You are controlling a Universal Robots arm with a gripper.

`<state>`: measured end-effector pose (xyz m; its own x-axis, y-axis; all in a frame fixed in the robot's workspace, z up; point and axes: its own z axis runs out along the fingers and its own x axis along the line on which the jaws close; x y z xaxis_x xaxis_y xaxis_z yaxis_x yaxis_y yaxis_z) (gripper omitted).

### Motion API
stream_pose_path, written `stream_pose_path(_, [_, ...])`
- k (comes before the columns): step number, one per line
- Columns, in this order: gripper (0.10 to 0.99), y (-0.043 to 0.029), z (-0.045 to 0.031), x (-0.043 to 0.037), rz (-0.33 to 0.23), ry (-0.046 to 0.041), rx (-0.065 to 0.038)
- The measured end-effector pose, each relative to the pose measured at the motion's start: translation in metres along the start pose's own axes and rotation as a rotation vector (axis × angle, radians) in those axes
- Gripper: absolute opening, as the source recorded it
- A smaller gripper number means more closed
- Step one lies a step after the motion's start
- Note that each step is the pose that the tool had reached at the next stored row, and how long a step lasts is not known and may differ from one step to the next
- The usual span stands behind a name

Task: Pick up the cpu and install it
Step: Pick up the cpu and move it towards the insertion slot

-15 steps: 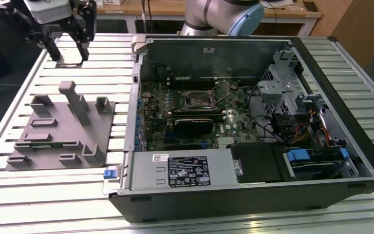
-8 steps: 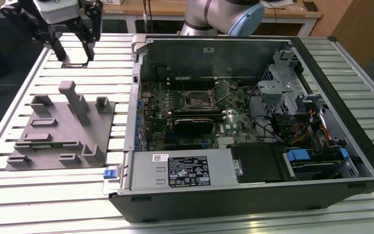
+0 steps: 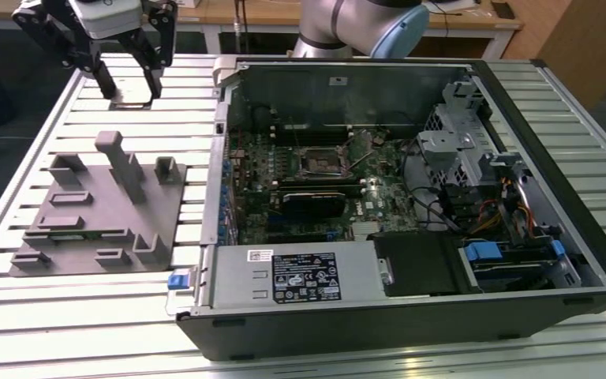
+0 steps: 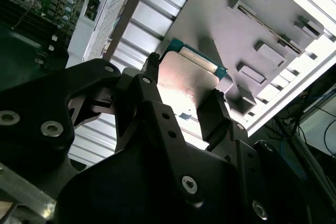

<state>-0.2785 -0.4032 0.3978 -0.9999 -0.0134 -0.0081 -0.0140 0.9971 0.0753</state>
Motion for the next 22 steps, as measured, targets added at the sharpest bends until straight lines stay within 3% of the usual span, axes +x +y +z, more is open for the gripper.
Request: stream_pose_path(22, [0.545, -0.0004, 0.0002, -0.0278, -0.001, 0.0005, 0.000])
